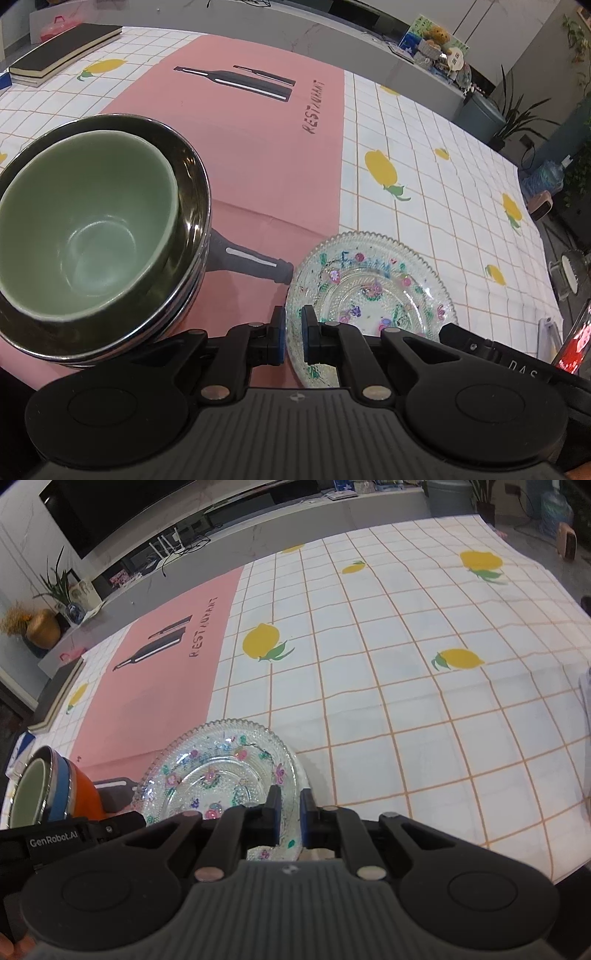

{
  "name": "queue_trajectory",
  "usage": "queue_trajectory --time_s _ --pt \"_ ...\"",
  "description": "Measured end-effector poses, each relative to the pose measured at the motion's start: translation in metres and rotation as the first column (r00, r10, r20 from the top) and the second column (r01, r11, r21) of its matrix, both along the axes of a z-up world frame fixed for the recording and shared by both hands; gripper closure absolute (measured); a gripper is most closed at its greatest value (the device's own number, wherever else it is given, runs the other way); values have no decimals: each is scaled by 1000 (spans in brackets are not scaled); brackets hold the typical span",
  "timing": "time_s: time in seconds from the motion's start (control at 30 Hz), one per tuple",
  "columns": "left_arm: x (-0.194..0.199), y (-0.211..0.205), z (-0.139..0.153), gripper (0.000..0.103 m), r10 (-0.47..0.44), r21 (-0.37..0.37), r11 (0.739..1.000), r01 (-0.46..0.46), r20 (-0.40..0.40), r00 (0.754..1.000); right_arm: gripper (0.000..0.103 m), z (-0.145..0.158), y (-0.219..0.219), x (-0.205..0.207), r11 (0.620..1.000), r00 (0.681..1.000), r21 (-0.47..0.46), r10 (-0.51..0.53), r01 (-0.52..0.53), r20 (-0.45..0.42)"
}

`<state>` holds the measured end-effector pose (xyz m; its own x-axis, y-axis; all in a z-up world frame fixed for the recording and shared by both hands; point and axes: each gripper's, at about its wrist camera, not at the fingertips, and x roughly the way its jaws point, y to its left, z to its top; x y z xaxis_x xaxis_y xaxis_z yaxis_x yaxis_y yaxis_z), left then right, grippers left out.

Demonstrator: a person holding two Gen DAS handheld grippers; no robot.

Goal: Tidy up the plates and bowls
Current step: 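Lift the glass plate with both grippers and carry it toward the bowl stack, then lower the glass plate onto the plate pile and open both grippers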

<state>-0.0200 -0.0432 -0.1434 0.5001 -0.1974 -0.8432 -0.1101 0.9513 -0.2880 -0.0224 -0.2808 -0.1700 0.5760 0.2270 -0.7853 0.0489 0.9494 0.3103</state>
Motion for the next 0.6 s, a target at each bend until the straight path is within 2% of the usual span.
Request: queue_trajectory --time_s 0.27,0.47,0.53,0.6 --pt "1 -7 3 94 -32 50 998 32 1 999 96 2 6 1 999 1000 -53 14 -15 -10" --pt "1 -12 4 92 -66 88 994 65 3 998 92 2 5 0 999 1000 -42 9 -10 -13" --pt "1 -13 4 86 -68 100 993 67 2 998 92 3 5 -1 999 1000 -49 7 -7 -9" --pt "0 -14 4 78 -71 112 991 70 2 997 84 5 6 -2 998 1000 -63 5 -5 -3"
